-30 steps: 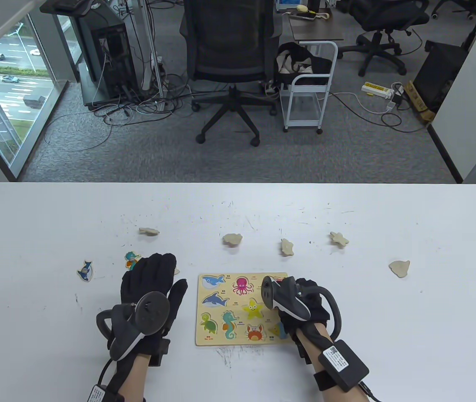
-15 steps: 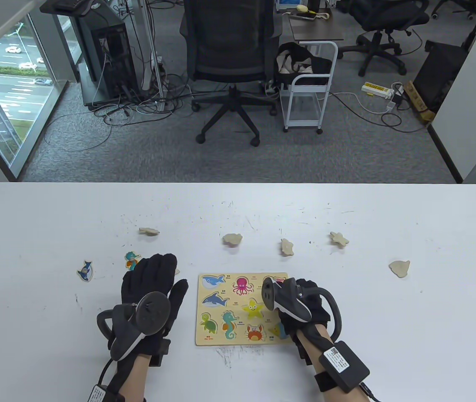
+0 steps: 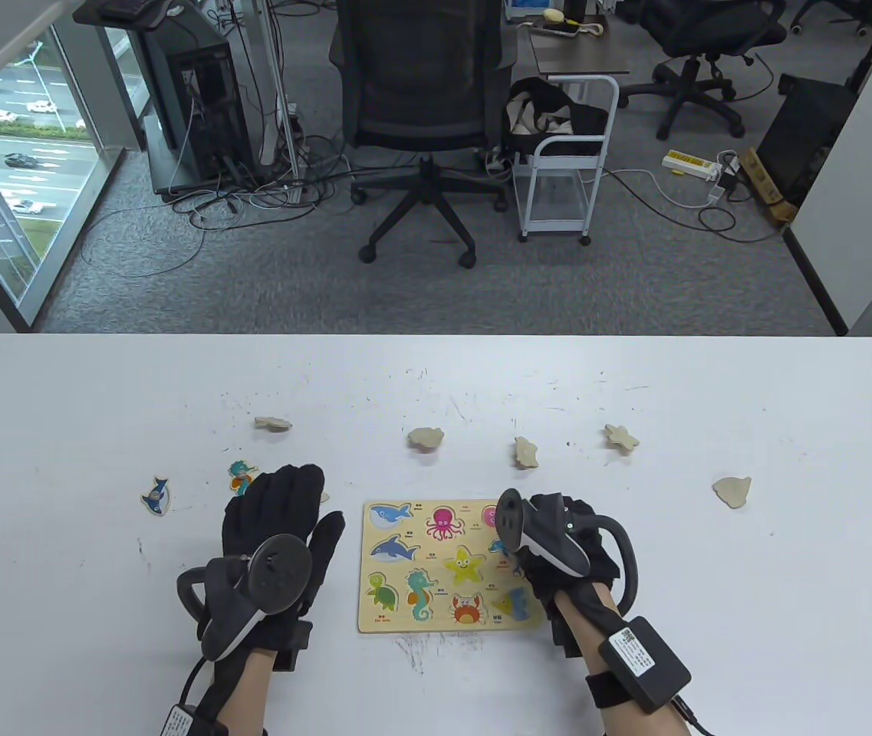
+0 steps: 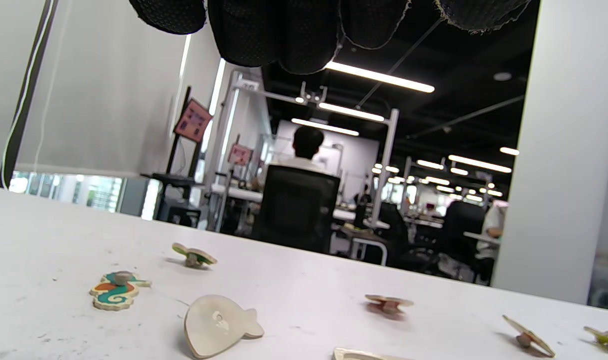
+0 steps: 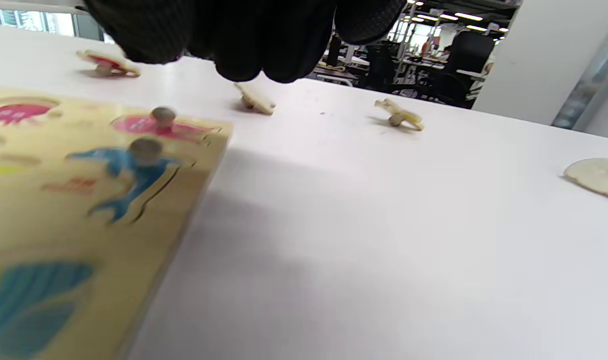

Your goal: Fit puzzle pieces into frame

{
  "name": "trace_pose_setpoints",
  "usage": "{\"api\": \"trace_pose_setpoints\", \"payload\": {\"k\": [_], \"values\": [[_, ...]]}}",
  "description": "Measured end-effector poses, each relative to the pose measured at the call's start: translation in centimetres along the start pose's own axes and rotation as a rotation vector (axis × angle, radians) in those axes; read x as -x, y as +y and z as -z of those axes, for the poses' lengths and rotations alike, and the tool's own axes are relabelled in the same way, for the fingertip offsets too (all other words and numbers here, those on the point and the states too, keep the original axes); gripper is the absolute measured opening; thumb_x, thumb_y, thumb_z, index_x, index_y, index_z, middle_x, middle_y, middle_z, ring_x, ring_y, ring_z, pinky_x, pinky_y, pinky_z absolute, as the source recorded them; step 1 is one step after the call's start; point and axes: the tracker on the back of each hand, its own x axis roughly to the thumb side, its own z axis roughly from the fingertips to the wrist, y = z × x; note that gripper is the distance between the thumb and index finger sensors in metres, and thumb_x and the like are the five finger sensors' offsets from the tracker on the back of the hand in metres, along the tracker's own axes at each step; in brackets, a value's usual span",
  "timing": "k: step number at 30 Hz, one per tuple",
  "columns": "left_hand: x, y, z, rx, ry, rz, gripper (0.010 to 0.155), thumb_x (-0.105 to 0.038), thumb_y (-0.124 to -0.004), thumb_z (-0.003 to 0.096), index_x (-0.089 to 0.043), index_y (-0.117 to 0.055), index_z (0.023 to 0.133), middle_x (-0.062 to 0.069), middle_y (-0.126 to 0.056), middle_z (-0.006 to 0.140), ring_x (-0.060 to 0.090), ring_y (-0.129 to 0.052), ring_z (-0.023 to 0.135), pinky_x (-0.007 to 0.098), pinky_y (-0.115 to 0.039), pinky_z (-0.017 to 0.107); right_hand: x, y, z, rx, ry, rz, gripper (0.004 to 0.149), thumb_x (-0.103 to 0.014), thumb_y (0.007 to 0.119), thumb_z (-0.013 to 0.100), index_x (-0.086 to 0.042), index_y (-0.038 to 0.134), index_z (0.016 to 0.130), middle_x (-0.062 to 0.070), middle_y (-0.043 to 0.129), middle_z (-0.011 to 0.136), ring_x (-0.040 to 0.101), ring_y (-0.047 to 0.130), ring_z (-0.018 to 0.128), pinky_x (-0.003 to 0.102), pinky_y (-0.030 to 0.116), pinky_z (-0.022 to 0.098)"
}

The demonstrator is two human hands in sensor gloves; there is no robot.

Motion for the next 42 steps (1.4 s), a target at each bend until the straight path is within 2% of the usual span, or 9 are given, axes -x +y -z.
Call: {"api": "trace_pose_setpoints", "payload": {"k": [5,9,15,23,30,33,38,42], "values": [[0.0,0.1,0.0,-0.004,-0.001,-0.007,0.069,-0.066,-0.063,0.0521,-0.037,-0.055,0.114,0.002,-0.070,0.120,0.033,-0.067,0.111,0.060,-0.058,0.081,1.4,-1.8,2.4,0.008,0.086,0.036,0.064,-0.054,0.081,0.044,-0.041,0.059,0.102,-0.011,0.072,0.107,0.020,0.079,0.098,0.048,0.060,0.079],[0.1,0.0,0.0,-0.002,-0.001,-0.007,0.069,-0.066,-0.063,0.0520,-0.037,-0.055,0.114,0.002,-0.070,0.120,0.033,-0.067,0.111,0.059,-0.058,0.081,1.1,-2.1,4.8,-0.008,0.127,0.044,0.069,-0.056,0.080,0.044,-0.041,0.052,0.105,-0.010,0.063,0.113,0.022,0.070,0.105,0.049,0.055,0.082],[0.5,-0.1,0.0,0.006,0.010,-0.020,0.069,-0.066,-0.063,0.0520,-0.037,-0.056,0.114,0.002,-0.070,0.120,0.033,-0.068,0.111,0.059,-0.058,0.081,-0.6,-0.9,8.1,-0.082,0.162,0.053,0.071,-0.058,0.079,0.044,-0.042,0.049,0.106,-0.011,0.060,0.114,0.022,0.069,0.106,0.049,0.054,0.082],[0.7,-0.2,0.1,0.011,0.016,-0.025,0.069,-0.066,-0.063,0.0521,-0.037,-0.056,0.114,0.002,-0.070,0.120,0.033,-0.068,0.111,0.059,-0.059,0.081,-2.2,0.7,11.0,-0.156,0.199,0.052,0.069,-0.057,0.078,0.044,-0.041,0.051,0.105,-0.012,0.063,0.113,0.020,0.072,0.104,0.048,0.056,0.082],[0.7,-0.3,0.2,0.018,0.018,-0.022,0.069,-0.066,-0.063,0.0520,-0.037,-0.056,0.114,0.001,-0.070,0.120,0.033,-0.068,0.111,0.059,-0.059,0.081,-2.5,1.9,11.9,-0.212,0.234,0.021,0.065,-0.056,0.079,0.044,-0.041,0.058,0.103,-0.012,0.072,0.108,0.019,0.077,0.101,0.048,0.058,0.081],[0.7,-0.3,0.2,0.019,0.019,-0.023,0.069,-0.066,-0.063,0.0521,-0.037,-0.056,0.114,0.002,-0.070,0.120,0.033,-0.068,0.111,0.059,-0.059,0.081,-2.6,2.1,11.9,-0.200,0.245,-0.003,0.064,-0.055,0.080,0.044,-0.042,0.058,0.103,-0.012,0.071,0.108,0.019,0.078,0.100,0.048,0.058,0.081],[0.5,-0.4,0.2,0.026,0.014,-0.012,0.069,-0.066,-0.063,0.0521,-0.037,-0.056,0.114,0.001,-0.070,0.120,0.033,-0.068,0.111,0.059,-0.059,0.081,-2.7,1.8,11.5,-0.167,0.263,-0.037,0.059,-0.052,0.080,0.045,-0.043,0.061,0.101,-0.013,0.074,0.106,0.016,0.081,0.097,0.047,0.060,0.080],[0.5,-0.4,0.2,0.027,0.013,-0.011,0.069,-0.066,-0.063,0.0521,-0.037,-0.056,0.114,0.002,-0.070,0.120,0.033,-0.068,0.111,0.059,-0.059,0.081,-2.4,1.1,11.3,-0.152,0.277,-0.022,0.051,-0.048,0.075,0.050,-0.043,0.064,0.099,-0.014,0.077,0.104,0.015,0.083,0.096,0.046,0.062,0.079]]}}
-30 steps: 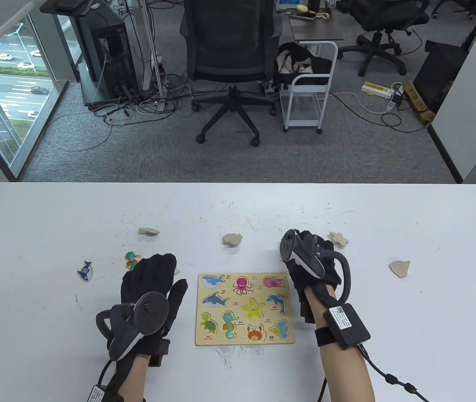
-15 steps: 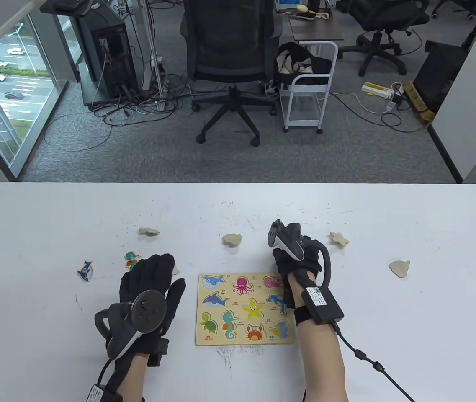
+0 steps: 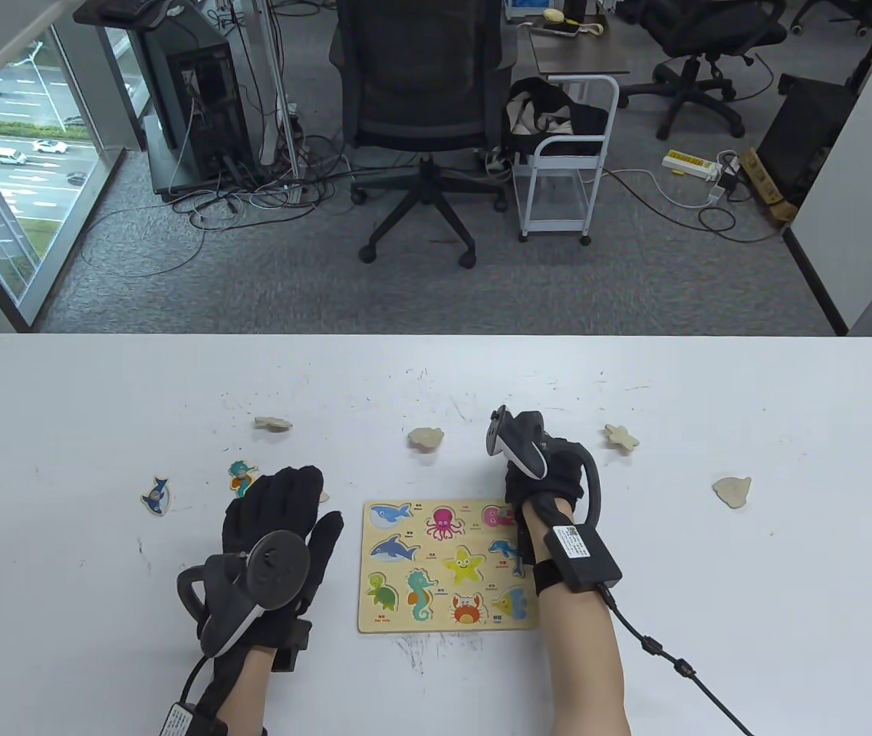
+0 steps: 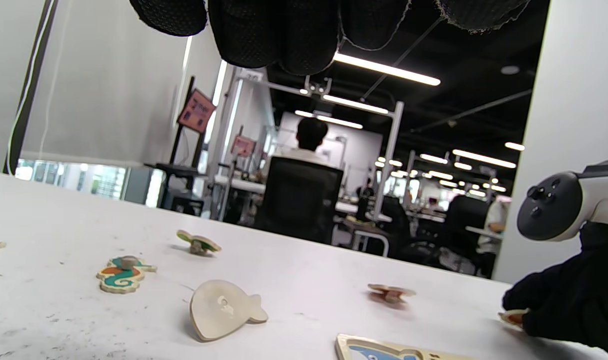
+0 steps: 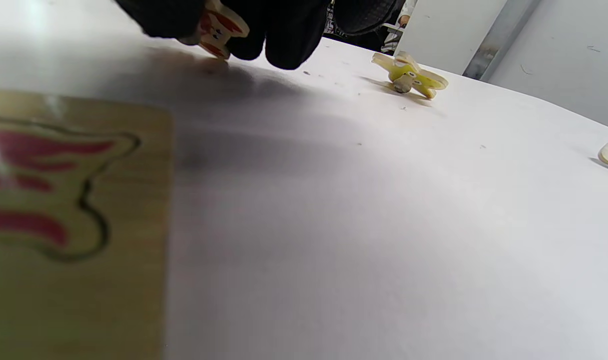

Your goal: Fit puzzle pieces into frame

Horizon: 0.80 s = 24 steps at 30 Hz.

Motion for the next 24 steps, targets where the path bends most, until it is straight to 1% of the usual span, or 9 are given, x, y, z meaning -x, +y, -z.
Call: {"api": "trace_pose_setpoints", "payload": {"k": [6,8,11,16,18,19,21,23,24], "values": [[0.0,0.0,0.0,0.002,0.001,-0.006,0.069,-0.066,-0.063,0.0520,-0.037,-0.056,0.114,0.001,-0.071,0.120,0.033,-0.068,0.111,0.059,-0.059,0.081,1.3,-1.3,-1.0,0.005,-0.043,0.048,0.049,-0.045,0.075,0.050,-0.041,0.066,0.098,-0.012,0.081,0.101,0.015,0.086,0.093,0.045,0.064,0.077],[0.0,0.0,0.0,0.001,-0.002,-0.009,0.068,-0.066,-0.063,0.0521,-0.037,-0.056,0.114,0.001,-0.071,0.120,0.033,-0.069,0.111,0.059,-0.059,0.081,1.7,-2.0,-1.8,0.029,-0.084,0.066,0.049,-0.045,0.075,0.050,-0.040,0.067,0.098,-0.012,0.082,0.100,0.015,0.087,0.092,0.045,0.065,0.077],[-0.4,0.2,-0.1,-0.007,-0.015,-0.017,0.068,-0.066,-0.063,0.0521,-0.037,-0.057,0.114,0.001,-0.071,0.119,0.032,-0.069,0.111,0.058,-0.060,0.081,2.7,-3.3,-4.0,0.067,-0.192,0.103,0.049,-0.044,0.077,0.049,-0.037,0.070,0.097,-0.010,0.084,0.098,0.016,0.090,0.089,0.046,0.067,0.074],[-1.5,0.4,-0.4,-0.001,-0.059,-0.062,0.068,-0.066,-0.063,0.0521,-0.037,-0.057,0.114,0.000,-0.072,0.119,0.032,-0.070,0.110,0.057,-0.060,0.081,4.5,-5.3,-9.5,0.160,-0.357,0.100,0.048,-0.045,0.080,0.047,-0.037,0.074,0.094,-0.010,0.089,0.093,0.015,0.094,0.084,0.046,0.070,0.072],[-2.3,0.5,-0.7,0.007,-0.087,-0.086,0.068,-0.066,-0.063,0.0521,-0.037,-0.057,0.113,0.000,-0.072,0.119,0.031,-0.071,0.110,0.057,-0.061,0.082,5.2,-6.1,-12.6,0.209,-0.465,0.086,0.048,-0.046,0.081,0.046,-0.037,0.076,0.092,-0.010,0.090,0.091,0.014,0.095,0.081,0.046,0.071,0.071],[-2.5,0.5,-0.7,0.011,-0.095,-0.095,0.068,-0.066,-0.064,0.0522,-0.037,-0.057,0.114,0.000,-0.073,0.118,0.031,-0.072,0.110,0.056,-0.061,0.081,5.4,-6.3,-13.7,0.231,-0.488,0.081,0.047,-0.047,0.082,0.046,-0.037,0.076,0.092,-0.011,0.091,0.090,0.014,0.095,0.081,0.046,0.072,0.071],[-3.2,0.6,-0.9,0.044,-0.109,-0.141,0.068,-0.065,-0.066,0.0523,-0.036,-0.058,0.113,0.000,-0.074,0.118,0.031,-0.073,0.109,0.055,-0.061,0.082,6.0,-6.8,-16.5,0.306,-0.535,0.078,0.047,-0.047,0.083,0.045,-0.037,0.077,0.090,-0.012,0.092,0.087,0.014,0.096,0.079,0.046,0.072,0.071],[-3.9,0.5,-1.0,0.117,-0.139,-0.254,0.068,-0.064,-0.068,0.0525,-0.034,-0.058,0.113,0.001,-0.074,0.117,0.032,-0.073,0.108,0.055,-0.061,0.082,6.6,-7.0,-19.5,0.381,-0.586,0.089,0.047,-0.048,0.084,0.044,-0.038,0.078,0.089,-0.012,0.093,0.086,0.013,0.097,0.077,0.045,0.073,0.070],[-4.1,0.5,-1.1,0.134,-0.151,-0.286,0.068,-0.063,-0.069,0.0525,-0.034,-0.059,0.113,0.001,-0.075,0.117,0.032,-0.074,0.108,0.055,-0.061,0.081,6.7,-6.9,-20.2,0.395,-0.601,0.093,0.047,-0.049,0.085,0.043,-0.038,0.079,0.088,-0.013,0.093,0.085,0.013,0.097,0.076,0.045,0.073,0.070]]}}
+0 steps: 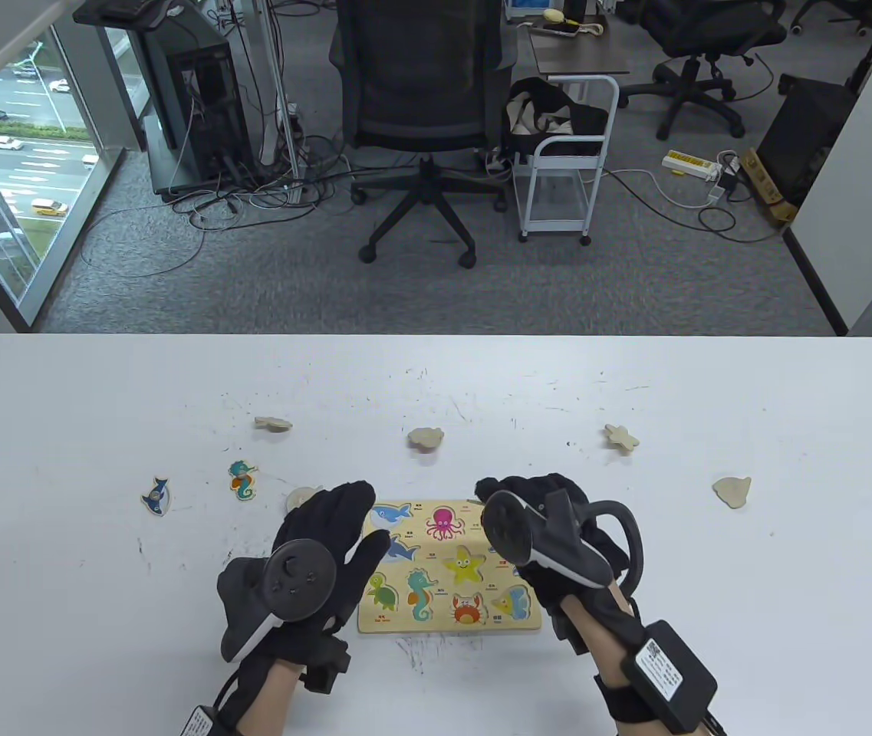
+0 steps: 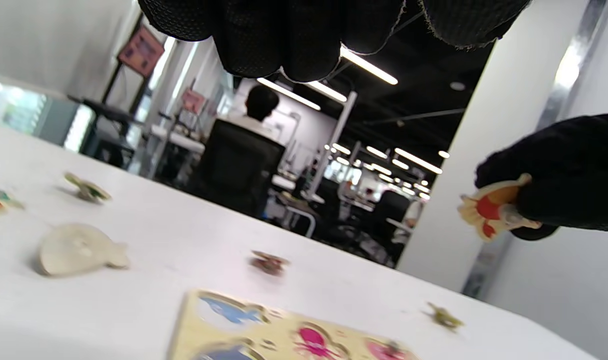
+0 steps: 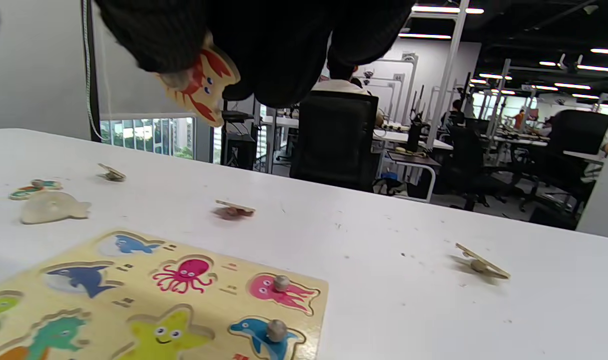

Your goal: Fit puzzle pieces into frame

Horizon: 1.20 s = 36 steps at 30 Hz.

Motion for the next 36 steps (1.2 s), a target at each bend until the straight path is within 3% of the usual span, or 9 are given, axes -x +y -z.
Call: {"api": "trace_pose_setpoints", "payload": {"k": [5,12,27,32,36], "values": [[-1.9,-0.4,-0.3,0.088,-0.096,-0.074,0.068,-0.061,-0.073,0.0527,-0.033,-0.059,0.113,-0.001,-0.076,0.116,0.030,-0.076,0.107,0.053,-0.062,0.081,-1.6,-0.4,-3.9,0.081,-0.076,0.055,0.047,-0.050,0.086,0.042,-0.038,0.080,0.086,-0.013,0.095,0.082,0.012,0.098,0.073,0.045,0.073,0.069],[-4.2,-1.4,-0.7,0.204,-0.203,-0.079,0.060,-0.055,-0.077,0.0534,-0.034,-0.066,0.109,-0.004,-0.085,0.109,0.025,-0.084,0.101,0.050,-0.069,0.079,-1.9,-0.1,-5.5,0.151,-0.114,0.143,0.047,-0.051,0.088,0.040,-0.038,0.082,0.084,-0.014,0.095,0.079,0.012,0.098,0.071,0.046,0.074,0.069],[-4.6,-2.2,-0.8,0.163,-0.195,0.021,0.048,-0.051,-0.079,0.0531,-0.036,-0.076,0.099,-0.010,-0.096,0.095,0.017,-0.095,0.091,0.046,-0.076,0.075,-2.6,0.2,-5.7,0.142,-0.146,0.151,0.044,-0.050,0.086,0.041,-0.037,0.083,0.083,-0.013,0.096,0.078,0.012,0.099,0.070,0.045,0.075,0.068],[-3.5,-2.3,-0.3,0.172,-0.161,-0.087,0.046,-0.052,-0.078,0.0532,-0.038,-0.078,0.097,-0.012,-0.098,0.092,0.016,-0.097,0.088,0.045,-0.078,0.074,-1.7,0.0,-5.8,0.171,-0.100,0.282,0.050,-0.052,0.083,0.043,-0.037,0.077,0.090,-0.012,0.092,0.086,0.014,0.095,0.077,0.046,0.072,0.070],[-1.6,-2.1,0.0,0.097,-0.034,-0.223,0.046,-0.053,-0.077,0.0533,-0.038,-0.078,0.097,-0.012,-0.099,0.090,0.015,-0.098,0.085,0.044,-0.079,0.072,-1.3,-0.2,-6.1,0.222,-0.064,0.375,0.050,-0.052,0.083,0.044,-0.036,0.076,0.090,-0.011,0.091,0.086,0.014,0.095,0.076,0.046,0.072,0.069]]}}
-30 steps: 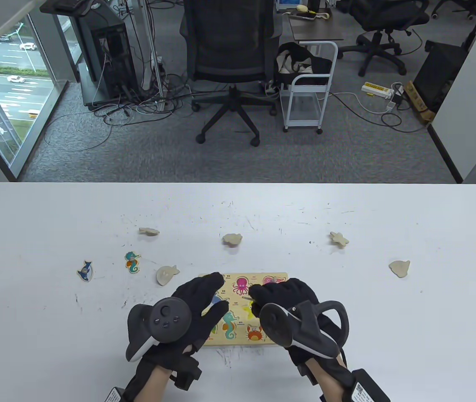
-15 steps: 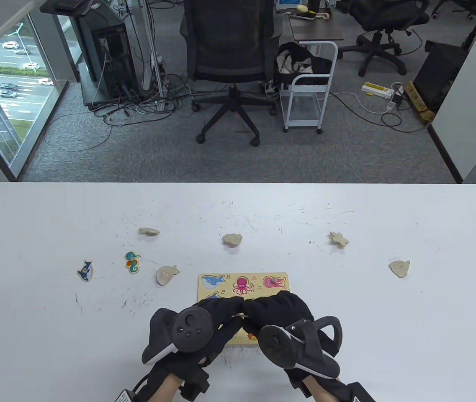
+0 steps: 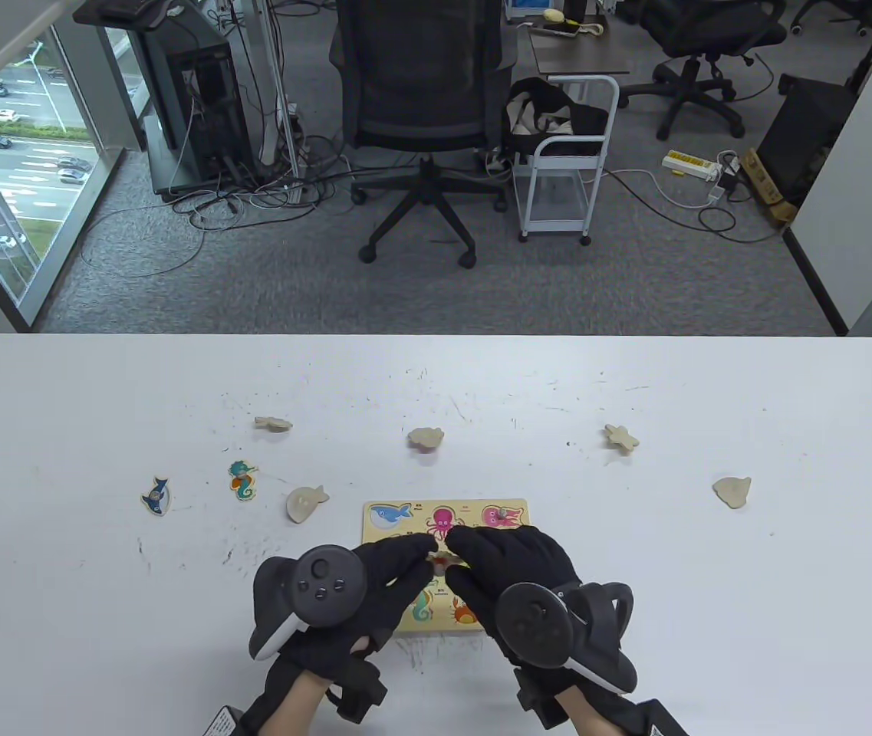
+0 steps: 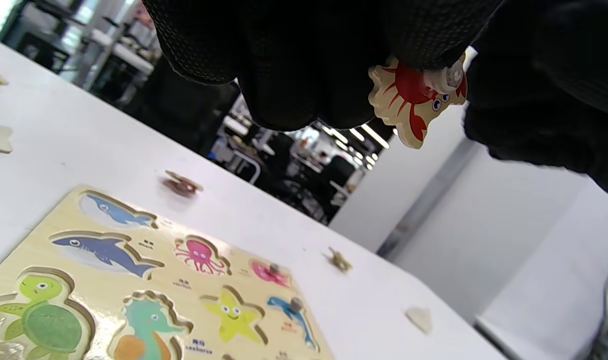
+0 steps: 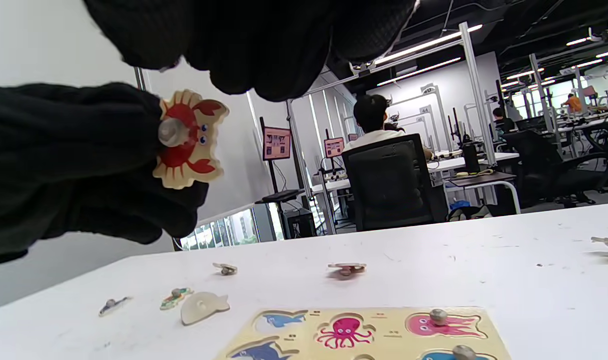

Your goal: Fit puzzle pieces into frame

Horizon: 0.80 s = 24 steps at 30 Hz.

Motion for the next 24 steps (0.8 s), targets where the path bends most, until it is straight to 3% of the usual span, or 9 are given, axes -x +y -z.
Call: {"api": "trace_pose_setpoints", "payload": {"k": [7,14,19,24], "values": [[1.1,0.3,0.1,-0.009,0.035,-0.190,0.046,-0.055,-0.076,0.0537,-0.039,-0.076,0.097,-0.015,-0.099,0.088,0.012,-0.100,0.083,0.041,-0.081,0.071,0.4,1.7,0.8,-0.081,0.003,0.159,0.050,-0.051,0.083,0.044,-0.035,0.076,0.091,-0.010,0.091,0.086,0.015,0.095,0.075,0.047,0.072,0.069],[0.7,-0.2,0.0,0.034,0.002,-0.312,0.049,-0.057,-0.078,0.0527,-0.039,-0.074,0.098,-0.015,-0.097,0.089,0.011,-0.098,0.084,0.041,-0.080,0.072,0.8,1.8,0.7,-0.007,0.040,0.199,0.051,-0.050,0.083,0.044,-0.035,0.074,0.092,-0.010,0.090,0.087,0.015,0.095,0.076,0.047,0.072,0.069],[-0.3,-0.4,-0.4,0.005,-0.023,-0.240,0.051,-0.058,-0.080,0.0517,-0.039,-0.072,0.099,-0.015,-0.096,0.090,0.011,-0.097,0.085,0.041,-0.080,0.072,1.2,1.9,0.7,0.011,0.051,0.243,0.049,-0.049,0.083,0.044,-0.034,0.076,0.091,-0.009,0.091,0.085,0.016,0.095,0.075,0.047,0.072,0.068],[-0.7,-0.7,-0.5,0.047,-0.051,-0.271,0.053,-0.056,-0.080,0.0522,-0.038,-0.070,0.101,-0.014,-0.094,0.093,0.013,-0.096,0.088,0.042,-0.078,0.073,1.9,2.0,0.8,0.018,0.074,0.334,0.047,-0.049,0.084,0.044,-0.035,0.077,0.089,-0.010,0.092,0.083,0.015,0.096,0.073,0.047,0.073,0.067]]}}
